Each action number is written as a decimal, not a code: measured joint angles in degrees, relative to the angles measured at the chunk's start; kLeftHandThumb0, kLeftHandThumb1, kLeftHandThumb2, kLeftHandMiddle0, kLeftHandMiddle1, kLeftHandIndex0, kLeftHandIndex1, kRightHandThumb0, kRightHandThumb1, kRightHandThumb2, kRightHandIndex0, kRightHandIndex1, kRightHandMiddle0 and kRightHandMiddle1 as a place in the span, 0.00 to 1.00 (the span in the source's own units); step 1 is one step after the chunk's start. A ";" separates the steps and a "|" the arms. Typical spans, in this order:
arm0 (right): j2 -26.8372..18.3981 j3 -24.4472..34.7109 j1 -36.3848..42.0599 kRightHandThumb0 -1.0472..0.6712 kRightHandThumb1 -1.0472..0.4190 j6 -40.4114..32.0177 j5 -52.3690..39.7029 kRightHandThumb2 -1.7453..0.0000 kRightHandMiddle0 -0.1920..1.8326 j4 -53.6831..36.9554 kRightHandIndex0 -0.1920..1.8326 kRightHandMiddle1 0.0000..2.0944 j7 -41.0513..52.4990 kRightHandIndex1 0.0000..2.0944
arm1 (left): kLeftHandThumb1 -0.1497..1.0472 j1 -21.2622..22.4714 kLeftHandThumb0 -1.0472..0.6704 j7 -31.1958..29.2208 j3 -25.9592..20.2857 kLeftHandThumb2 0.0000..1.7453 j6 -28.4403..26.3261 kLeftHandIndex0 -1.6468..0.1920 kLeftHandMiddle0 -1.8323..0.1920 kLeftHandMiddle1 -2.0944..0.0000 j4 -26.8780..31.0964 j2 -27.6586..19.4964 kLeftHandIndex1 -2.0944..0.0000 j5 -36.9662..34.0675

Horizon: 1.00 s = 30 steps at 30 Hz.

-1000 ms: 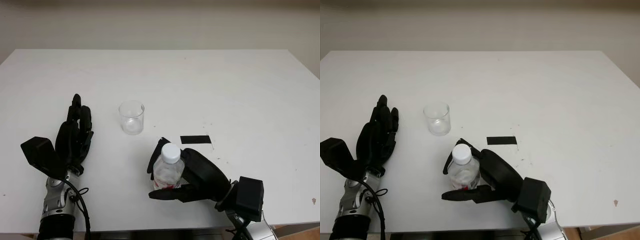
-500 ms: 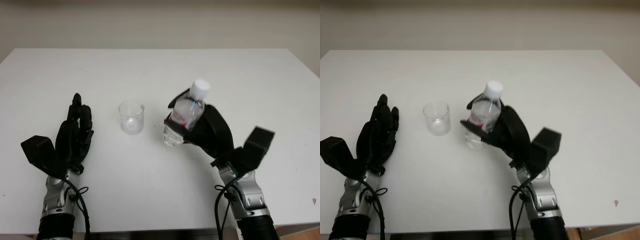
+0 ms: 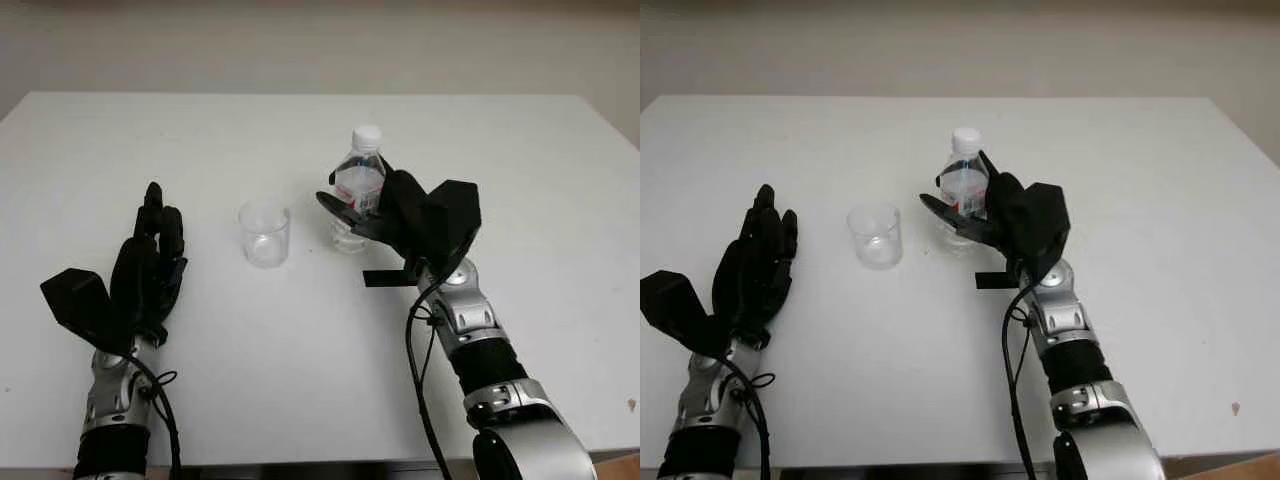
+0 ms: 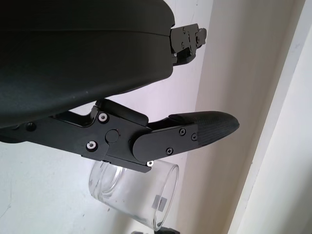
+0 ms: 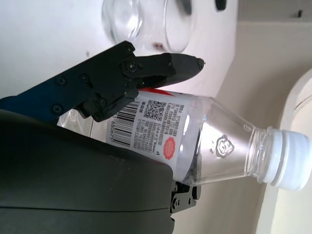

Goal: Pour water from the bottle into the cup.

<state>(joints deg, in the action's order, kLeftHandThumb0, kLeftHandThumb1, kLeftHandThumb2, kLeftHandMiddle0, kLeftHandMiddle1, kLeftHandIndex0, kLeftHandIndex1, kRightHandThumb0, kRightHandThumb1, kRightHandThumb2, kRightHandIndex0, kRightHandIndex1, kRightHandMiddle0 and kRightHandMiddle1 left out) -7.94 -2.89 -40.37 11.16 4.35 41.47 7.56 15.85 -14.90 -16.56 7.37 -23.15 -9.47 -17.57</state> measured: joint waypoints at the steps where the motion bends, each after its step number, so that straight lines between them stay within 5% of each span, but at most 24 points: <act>1: -0.25 -0.30 -1.03 0.53 0.18 0.77 1.16 0.59 0.87 1.77 0.95 1.00 -0.99 1.00 | 1.00 0.02 0.20 0.00 0.01 0.33 0.02 0.97 0.98 0.97 -0.01 0.00 0.97 0.00; 7: -1.58 -2.18 -7.24 0.55 0.23 8.13 7.52 0.54 0.78 13.72 0.87 1.00 -7.01 1.00 | 1.00 0.05 0.21 -0.01 0.01 0.34 0.28 0.97 0.97 0.97 -0.09 0.00 0.97 0.00; 14: -2.62 -6.31 -12.05 0.53 0.17 9.49 15.67 0.67 0.67 19.83 0.74 1.00 -16.02 1.00 | 1.00 0.15 0.20 -0.24 0.01 0.33 0.77 0.98 0.98 0.98 -0.48 0.01 0.98 -0.01; 30: -3.17 -20.58 -21.74 0.49 0.11 5.91 33.97 0.80 0.50 29.35 0.71 1.00 -33.57 1.00 | 1.00 0.32 0.20 0.62 0.34 0.34 1.59 0.98 0.97 0.97 -0.70 0.54 0.98 0.34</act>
<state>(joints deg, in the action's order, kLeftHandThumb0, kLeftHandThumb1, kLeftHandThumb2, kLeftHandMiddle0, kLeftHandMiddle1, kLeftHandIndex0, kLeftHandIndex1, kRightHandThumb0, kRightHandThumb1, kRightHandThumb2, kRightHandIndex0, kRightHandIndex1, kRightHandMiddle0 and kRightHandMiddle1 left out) -11.10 -23.47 -62.11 17.08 38.32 70.82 -26.01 16.17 -14.28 -16.21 8.96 -23.85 -8.93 -17.23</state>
